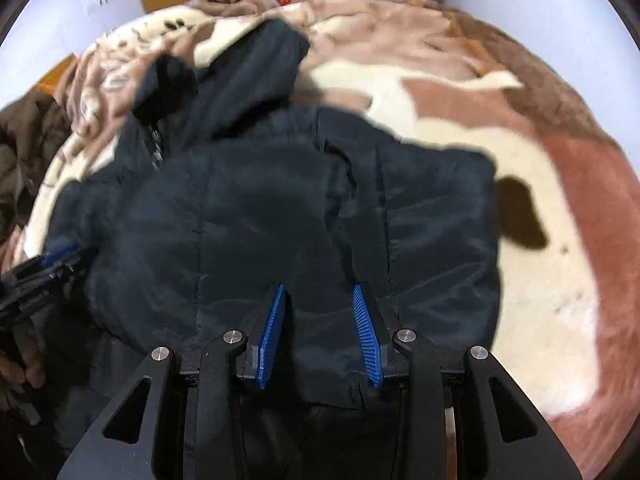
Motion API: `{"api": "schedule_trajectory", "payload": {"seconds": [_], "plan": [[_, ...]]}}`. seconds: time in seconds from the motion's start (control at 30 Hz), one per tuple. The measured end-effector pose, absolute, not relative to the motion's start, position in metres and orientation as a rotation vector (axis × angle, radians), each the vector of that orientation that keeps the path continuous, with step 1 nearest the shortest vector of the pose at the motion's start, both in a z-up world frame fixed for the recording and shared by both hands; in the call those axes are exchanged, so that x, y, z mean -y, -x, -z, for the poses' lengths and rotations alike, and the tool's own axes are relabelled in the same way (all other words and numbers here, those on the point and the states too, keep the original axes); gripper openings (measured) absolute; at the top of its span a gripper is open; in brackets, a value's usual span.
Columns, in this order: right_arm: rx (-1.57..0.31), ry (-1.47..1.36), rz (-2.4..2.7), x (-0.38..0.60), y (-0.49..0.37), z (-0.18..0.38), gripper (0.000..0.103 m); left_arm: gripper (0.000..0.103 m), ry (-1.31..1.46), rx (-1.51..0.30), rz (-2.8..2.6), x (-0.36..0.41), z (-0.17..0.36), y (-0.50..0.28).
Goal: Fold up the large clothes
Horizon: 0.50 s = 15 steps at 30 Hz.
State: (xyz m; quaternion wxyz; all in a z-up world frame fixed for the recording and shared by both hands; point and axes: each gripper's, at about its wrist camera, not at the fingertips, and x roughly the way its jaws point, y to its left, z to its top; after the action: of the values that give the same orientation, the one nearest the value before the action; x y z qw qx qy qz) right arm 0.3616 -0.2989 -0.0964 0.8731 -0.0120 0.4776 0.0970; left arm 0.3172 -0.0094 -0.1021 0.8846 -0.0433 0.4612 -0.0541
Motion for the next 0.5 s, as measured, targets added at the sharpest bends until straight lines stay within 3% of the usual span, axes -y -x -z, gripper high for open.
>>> {"api": "schedule_trajectory", "payload": {"seconds": [0.23, 0.5], "plan": [[-0.998, 0.013, -0.185, 0.303, -0.358, 0.094, 0.036, 0.056, 0.079, -0.969, 0.105, 0.012, 0.099, -0.316], [-0.939, 0.007, -0.172, 0.305, -0.314, 0.05, 0.036, 0.055, 0.064, -0.941, 0.112, 0.016, 0.059, -0.268]]}}
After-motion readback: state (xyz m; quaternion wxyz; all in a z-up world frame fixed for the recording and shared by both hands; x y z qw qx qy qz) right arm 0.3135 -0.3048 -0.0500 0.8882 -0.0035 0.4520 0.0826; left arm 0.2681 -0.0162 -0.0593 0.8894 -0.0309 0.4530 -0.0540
